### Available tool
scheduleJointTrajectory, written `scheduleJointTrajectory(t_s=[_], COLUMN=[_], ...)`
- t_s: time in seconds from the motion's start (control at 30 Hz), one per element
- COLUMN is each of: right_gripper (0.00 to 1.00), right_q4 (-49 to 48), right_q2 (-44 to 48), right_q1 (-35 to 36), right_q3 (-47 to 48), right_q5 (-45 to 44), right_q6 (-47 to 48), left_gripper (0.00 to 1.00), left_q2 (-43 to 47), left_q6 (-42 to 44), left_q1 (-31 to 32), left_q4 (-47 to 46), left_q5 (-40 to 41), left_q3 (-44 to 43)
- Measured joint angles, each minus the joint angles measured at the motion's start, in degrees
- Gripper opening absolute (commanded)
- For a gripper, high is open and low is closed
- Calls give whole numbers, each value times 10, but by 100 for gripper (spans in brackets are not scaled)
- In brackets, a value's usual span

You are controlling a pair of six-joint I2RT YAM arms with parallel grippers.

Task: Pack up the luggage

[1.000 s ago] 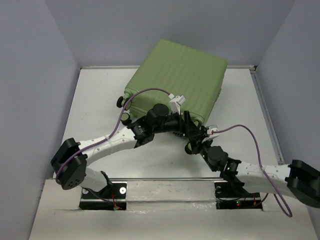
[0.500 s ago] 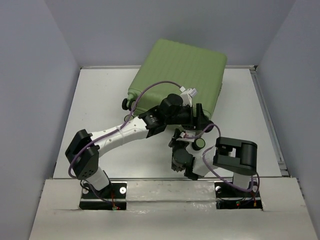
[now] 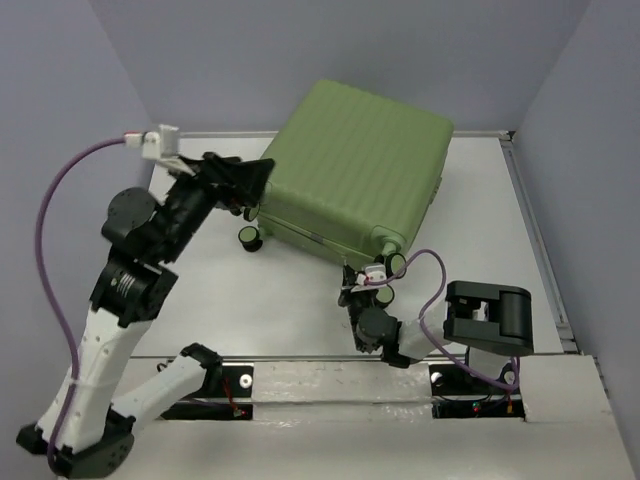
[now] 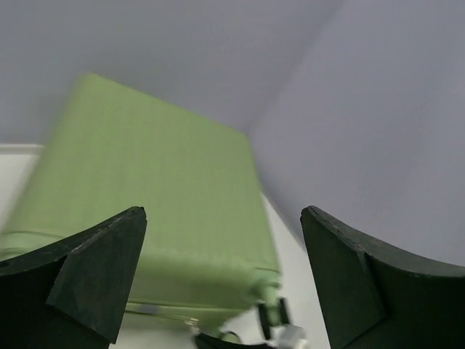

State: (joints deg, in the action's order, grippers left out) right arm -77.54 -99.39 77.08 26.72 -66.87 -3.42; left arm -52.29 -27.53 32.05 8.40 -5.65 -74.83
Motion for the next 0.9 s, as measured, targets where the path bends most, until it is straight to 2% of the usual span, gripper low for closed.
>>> scheduleJointTrajectory(t_s=[0.07,0.13,0.2,0.27,0.43,0.73,0.83,0.9], right_gripper=[7,7,7,7,7,7,7,7], right_q4=[0,0,0,0,0,-1,-1,-1], right_q2=[8,14,19,21,29,35,38,38], right_q1=[0,-1,-1,-1,-2,-2,-2,-2], right_q3=[-11,-17,-22,-24,-34,-45,-48,-49], right_q5=[5,9,12,14,21,31,31,32], right_q6=[-4,-6,-9,-9,-11,-22,-24,-24], left_gripper=[99,99,99,99,99,99,97,92], left_q2=[58,75,59,26,-61,-87,-109,-121], left_q6=[23,49,77,93,118,152,157,158], left_q1=[-73,-132,-202,-233,-239,-239,-239,-239], left_q4=[16,21,43,64,100,36,33,32], left_q5=[10,0,-4,4,-3,-68,-85,-96], left_q3=[37,72,135,180,225,215,215,215])
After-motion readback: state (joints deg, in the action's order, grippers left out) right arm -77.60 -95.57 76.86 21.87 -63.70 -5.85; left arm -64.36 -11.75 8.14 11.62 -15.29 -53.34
